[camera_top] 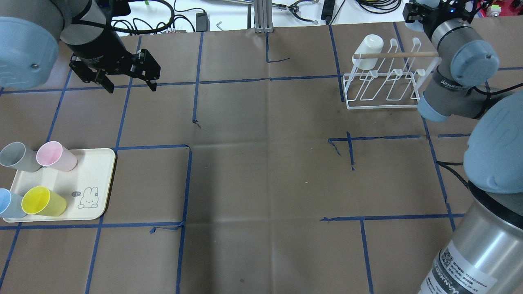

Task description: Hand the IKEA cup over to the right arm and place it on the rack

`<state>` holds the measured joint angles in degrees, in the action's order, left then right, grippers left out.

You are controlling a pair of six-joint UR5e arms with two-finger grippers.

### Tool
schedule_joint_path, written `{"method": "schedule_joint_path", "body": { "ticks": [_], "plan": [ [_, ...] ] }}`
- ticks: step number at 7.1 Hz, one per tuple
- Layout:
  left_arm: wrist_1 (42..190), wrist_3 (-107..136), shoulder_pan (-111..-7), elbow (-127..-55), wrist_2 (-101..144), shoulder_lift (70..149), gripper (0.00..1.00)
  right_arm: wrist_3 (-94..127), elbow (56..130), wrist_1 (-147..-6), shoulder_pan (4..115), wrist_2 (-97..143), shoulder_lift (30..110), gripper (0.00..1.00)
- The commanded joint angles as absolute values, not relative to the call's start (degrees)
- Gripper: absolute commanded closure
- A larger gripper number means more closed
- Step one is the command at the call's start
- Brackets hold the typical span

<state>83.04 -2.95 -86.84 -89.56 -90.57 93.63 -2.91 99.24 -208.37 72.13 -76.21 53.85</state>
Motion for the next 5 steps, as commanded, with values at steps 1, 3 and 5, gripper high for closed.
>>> {"method": "schedule_joint_path", "body": {
  "ticks": [1,3,5],
  "plan": [
    [83.0,-2.8,-86.9,-89.6,-90.4,92.6,0.01,-2.9,99.8,-208.4,71.5,-76.2,53.4,0.91],
    [83.1,-2.2,-87.2,-89.7,-90.5,92.8,0.01,-2.9,100.8,-208.4,71.3,-76.2,52.6,0.9],
    [83.1,-1.7,-88.4,-89.6,-90.8,93.1,0.01,-2.7,102.5,-208.5,71.4,-76.3,52.7,0.88]
  ]
}}
